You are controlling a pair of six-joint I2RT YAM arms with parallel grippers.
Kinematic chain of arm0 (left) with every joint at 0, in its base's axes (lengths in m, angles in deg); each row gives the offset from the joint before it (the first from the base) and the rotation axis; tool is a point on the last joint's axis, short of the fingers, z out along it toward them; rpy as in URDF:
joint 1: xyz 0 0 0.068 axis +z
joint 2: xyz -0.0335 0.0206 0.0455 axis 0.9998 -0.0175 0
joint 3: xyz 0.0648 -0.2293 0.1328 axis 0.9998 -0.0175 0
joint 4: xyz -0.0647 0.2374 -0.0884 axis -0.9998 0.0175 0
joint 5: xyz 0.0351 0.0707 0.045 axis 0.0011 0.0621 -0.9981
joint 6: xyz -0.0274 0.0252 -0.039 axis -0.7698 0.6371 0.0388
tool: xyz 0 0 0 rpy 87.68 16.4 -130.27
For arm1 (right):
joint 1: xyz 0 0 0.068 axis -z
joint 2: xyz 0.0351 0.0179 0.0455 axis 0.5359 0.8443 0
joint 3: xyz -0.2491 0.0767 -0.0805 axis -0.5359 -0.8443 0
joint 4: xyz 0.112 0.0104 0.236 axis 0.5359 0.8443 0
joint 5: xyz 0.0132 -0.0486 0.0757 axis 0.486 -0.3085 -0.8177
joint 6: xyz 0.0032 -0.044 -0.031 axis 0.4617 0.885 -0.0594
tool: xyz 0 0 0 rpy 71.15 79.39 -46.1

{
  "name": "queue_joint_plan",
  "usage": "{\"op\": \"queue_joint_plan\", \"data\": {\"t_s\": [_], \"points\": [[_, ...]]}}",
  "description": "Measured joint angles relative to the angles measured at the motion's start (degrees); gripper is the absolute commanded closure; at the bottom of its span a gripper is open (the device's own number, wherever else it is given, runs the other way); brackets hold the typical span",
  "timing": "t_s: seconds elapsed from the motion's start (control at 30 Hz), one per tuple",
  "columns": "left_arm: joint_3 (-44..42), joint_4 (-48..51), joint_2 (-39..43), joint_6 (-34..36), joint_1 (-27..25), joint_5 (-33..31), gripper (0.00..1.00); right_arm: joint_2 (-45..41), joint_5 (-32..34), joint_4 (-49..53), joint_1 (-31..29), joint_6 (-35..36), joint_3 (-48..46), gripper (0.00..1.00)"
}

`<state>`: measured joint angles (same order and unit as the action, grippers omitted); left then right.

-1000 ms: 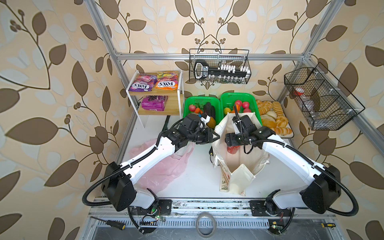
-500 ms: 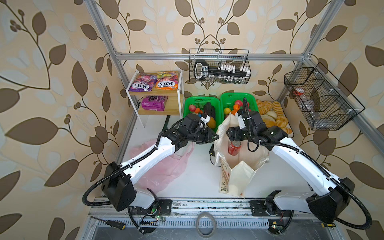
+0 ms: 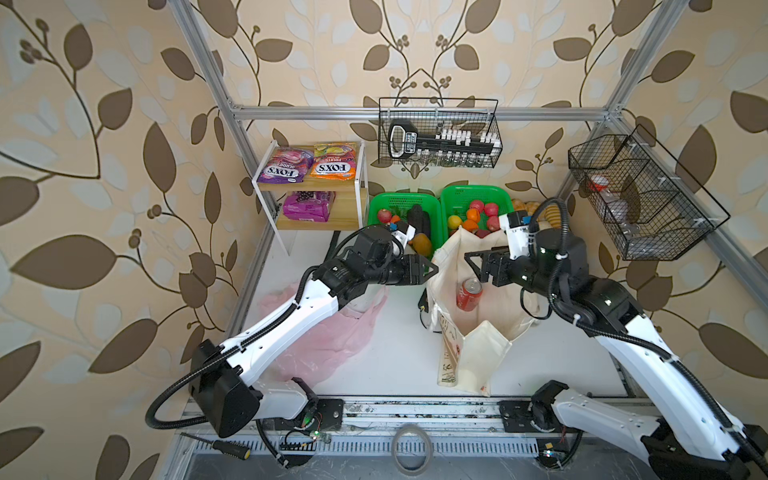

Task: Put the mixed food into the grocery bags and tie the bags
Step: 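Raise the right gripper out of the bag while the left gripper moves toward the shelf, then grasp the purple snack bag on the shelf with the left gripper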

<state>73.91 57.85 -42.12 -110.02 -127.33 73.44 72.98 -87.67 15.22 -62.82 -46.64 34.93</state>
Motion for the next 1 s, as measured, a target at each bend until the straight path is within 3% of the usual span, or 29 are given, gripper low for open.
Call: {"op": "queue_joint_plan", "data": {"t_s": [0.13,0.23,0.33,0.4,0.53,0.73,1.0], "points": [[0.57,2.91,6.82,5.05,0.83,-8.04,0.32,-4.94,-4.98,-5.46,-0.11,-1.75,-4.02,0.15],[0.74,4.17,10.4,6.99,5.03,-12.13,0.31,-6.54,-7.06,-7.74,-0.13,-2.8,-5.62,0.15],[0.35,5.57,11.89,7.76,14.93,-14.49,0.31,-7.45,-7.85,-8.92,-0.26,-3.74,-6.45,0.15],[-2.05,4.42,12.24,6.32,24.81,-13.64,0.32,-8.52,-7.82,-9.77,-0.48,-4.31,-7.3,0.15],[-10.25,0.13,11.69,-0.02,38.47,-11.13,0.32,-11.06,-7.69,-10.93,-0.72,-5.29,-9.25,0.15],[-19.1,-16.22,3.28,-17.88,45.0,-4.31,0.35,-13.7,-7.34,-11.85,-0.72,-6.64,-12.52,0.15],[-18.14,-29.64,-5.31,-33.99,48.74,-2.95,0.35,-16.59,-6.05,-11.96,-0.7,-7.21,-14.69,0.13]]}}
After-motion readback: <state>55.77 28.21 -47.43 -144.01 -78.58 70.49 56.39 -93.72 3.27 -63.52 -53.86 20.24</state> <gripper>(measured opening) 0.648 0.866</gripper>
